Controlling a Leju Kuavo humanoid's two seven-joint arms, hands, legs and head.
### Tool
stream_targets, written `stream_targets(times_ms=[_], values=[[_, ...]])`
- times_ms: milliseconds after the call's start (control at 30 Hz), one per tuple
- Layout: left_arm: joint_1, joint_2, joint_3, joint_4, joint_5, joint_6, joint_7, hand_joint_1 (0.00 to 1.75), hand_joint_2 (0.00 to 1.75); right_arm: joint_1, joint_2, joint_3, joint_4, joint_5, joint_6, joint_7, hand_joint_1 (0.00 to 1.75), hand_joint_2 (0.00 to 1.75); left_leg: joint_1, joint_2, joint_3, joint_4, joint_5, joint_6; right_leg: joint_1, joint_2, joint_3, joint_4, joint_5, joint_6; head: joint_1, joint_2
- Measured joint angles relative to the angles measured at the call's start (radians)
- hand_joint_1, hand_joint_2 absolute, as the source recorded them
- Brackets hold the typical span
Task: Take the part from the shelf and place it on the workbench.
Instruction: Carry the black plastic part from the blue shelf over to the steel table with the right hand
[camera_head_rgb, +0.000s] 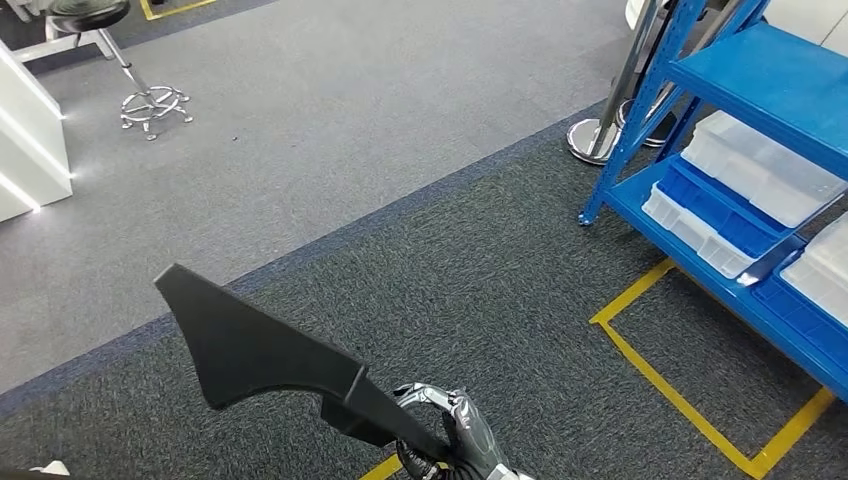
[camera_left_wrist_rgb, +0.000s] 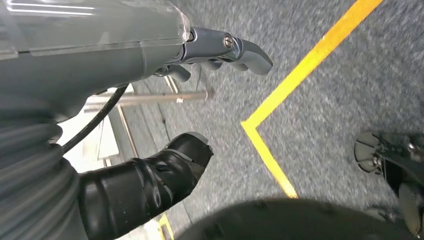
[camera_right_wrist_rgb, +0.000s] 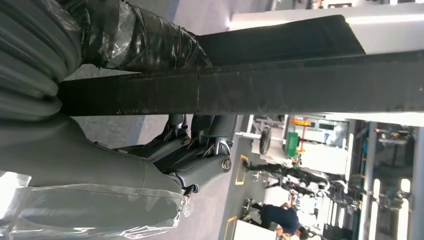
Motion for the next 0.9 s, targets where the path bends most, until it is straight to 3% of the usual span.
stream_targets(times_ms=[67, 100, 133, 167, 267, 333, 400, 433, 500, 567, 600, 633, 667, 700, 767, 833, 900], values=[[-0.003, 0.0, -0.003, 0.0, -0.002, -0.003, 0.006, 0.0, 1.75, 0.006, -0.001, 0.0, -0.001, -0.002, -0.01, -0.001, 1.75, 1.75, 0.004, 0.036, -0.064, 0.123, -0.058, -0.01, 0.002, -0.028, 0.001, -0.001, -0.003, -0.005, -0.001, 0.0], [-0.003, -0.001, -0.005, 0.0, -0.004, -0.004, 0.007, 0.0, 1.75, 0.009, -0.002, 0.0, -0.001, -0.002, -0.016, -0.002, 1.75, 1.75, 0.005, 0.043, -0.086, 0.167, -0.071, -0.013, 0.003, -0.042, 0.002, -0.001, -0.004, -0.005, -0.001, 0.0], [-0.003, -0.001, -0.008, 0.0, -0.008, -0.005, 0.007, 0.0, 1.75, 0.013, -0.004, -0.001, -0.003, -0.002, -0.022, -0.003, 1.75, 1.75, 0.007, 0.046, -0.092, 0.177, -0.064, -0.015, 0.003, -0.054, 0.003, -0.001, -0.006, -0.005, -0.001, 0.0], [-0.003, -0.001, -0.012, 0.0, -0.012, -0.006, 0.007, 0.0, 1.75, 0.017, -0.006, -0.001, -0.007, -0.002, -0.028, -0.004, 1.75, 1.75, 0.008, 0.051, -0.077, 0.149, -0.039, -0.015, 0.003, -0.065, 0.006, -0.001, -0.009, -0.003, -0.001, 0.0], [-0.004, -0.001, -0.023, 0.0, -0.021, -0.004, 0.009, 0.0, 1.75, 0.029, -0.014, -0.001, -0.027, -0.002, -0.051, -0.003, 1.75, 1.75, 0.002, 0.092, 0.019, -0.038, 0.045, -0.001, 0.005, -0.094, 0.017, -0.001, -0.017, 0.008, -0.001, 0.0], [-0.008, -0.001, -0.029, 0.0, -0.026, -0.001, 0.011, 0.0, 1.75, 0.036, -0.023, -0.002, -0.042, -0.002, -0.07, -0.002, 1.75, 1.75, -0.006, 0.105, 0.04, -0.087, 0.054, 0.013, 0.008, -0.109, 0.022, -0.002, -0.02, 0.019, -0.001, 0.0], [-0.01, -0.002, -0.037, 0.0, -0.031, 0.003, 0.011, 0.0, 1.75, 0.043, -0.035, -0.003, -0.057, -0.002, -0.087, -0.001, 1.75, 1.75, -0.006, 0.086, 0.04, -0.093, 0.057, 0.026, 0.009, -0.122, 0.029, -0.007, -0.022, 0.032, -0.001, 0.0], [-0.01, -0.003, -0.041, 0.0, -0.033, 0.005, 0.01, 0.0, 1.75, 0.047, -0.041, -0.003, -0.064, -0.002, -0.095, -0.002, 1.75, 1.75, -0.004, 0.076, 0.044, -0.1, 0.061, 0.032, 0.008, -0.114, 0.032, -0.004, -0.028, 0.038, 0.0, 0.0], [-0.014, -0.005, -0.046, 0.0, -0.037, 0.006, 0.008, 0.0, 1.75, 0.055, -0.055, -0.003, -0.079, -0.002, -0.106, -0.002, 1.75, 1.75, 0.0, 0.059, 0.055, -0.114, 0.069, 0.044, 0.006, -0.069, 0.011, 0.052, -0.066, 0.045, 0.001, 0.0], [-0.019, -0.006, -0.049, 0.0, -0.04, 0.006, 0.007, 0.0, 1.75, 0.064, -0.069, -0.003, -0.088, -0.002, -0.114, -0.003, 1.75, 1.75, -0.002, 0.042, 0.055, -0.115, 0.071, 0.051, 0.004, -0.025, -0.051, 0.176, -0.124, 0.046, 0.001, 0.0], [-0.02, -0.006, -0.051, 0.0, -0.04, 0.006, 0.007, 0.0, 1.75, 0.069, -0.076, -0.003, -0.09, -0.002, -0.118, -0.002, 1.75, 1.75, -0.003, 0.03, 0.055, -0.114, 0.071, 0.053, 0.005, -0.018, -0.081, 0.229, -0.138, 0.046, 0.001, 0.0], [-0.022, -0.006, -0.053, 0.0, -0.041, 0.005, 0.009, 0.0, 1.75, 0.074, -0.082, -0.003, -0.092, -0.002, -0.122, -0.002, 1.75, 1.75, -0.004, 0.018, 0.056, -0.113, 0.07, 0.053, 0.004, -0.015, -0.099, 0.255, -0.134, 0.046, 0.001, 0.0], [-0.022, -0.006, -0.056, 0.0, -0.042, 0.004, 0.011, 0.0, 1.75, 0.077, -0.089, -0.003, -0.096, -0.002, -0.127, -0.001, 1.75, 1.75, -0.004, 0.005, 0.057, -0.111, 0.069, 0.053, 0.004, -0.013, -0.098, 0.241, -0.108, 0.046, 0.002, 0.0], [-0.022, -0.006, -0.06, 0.0, -0.042, 0.003, 0.015, 0.0, 1.75, 0.081, -0.096, -0.003, -0.101, -0.002, -0.132, 0.0, 1.75, 1.75, -0.004, -0.009, 0.058, -0.107, 0.067, 0.052, 0.003, -0.007, -0.083, 0.193, -0.07, 0.045, 0.001, 0.0], [-0.024, -0.009, -0.067, 0.0, -0.044, 0.001, 0.025, 0.0, 1.75, 0.088, -0.107, -0.002, -0.112, -0.002, -0.143, 0.0, 1.75, 1.75, -0.003, -0.032, 0.053, -0.094, 0.06, 0.045, 0.0, 0.033, -0.039, 0.07, -0.005, 0.041, 0.001, 0.0], [-0.025, -0.011, -0.069, 0.0, -0.046, 0.001, 0.035, 0.0, 1.75, 0.097, -0.116, -0.002, -0.123, -0.003, -0.154, 0.0, 1.75, 1.75, -0.003, -0.052, 0.043, -0.084, 0.055, 0.035, 0.002, 0.059, -0.02, 0.015, 0.012, 0.037, 0.001, 0.0], [-0.025, -0.012, -0.071, 0.0, -0.049, 0.003, 0.04, 0.0, 1.75, 0.105, -0.125, -0.001, -0.135, -0.005, -0.163, 0.0, 1.75, 1.75, 0.0, -0.07, 0.036, -0.085, 0.055, 0.023, 0.003, 0.043, -0.018, 0.01, 0.012, 0.028, 0.001, 0.0]])
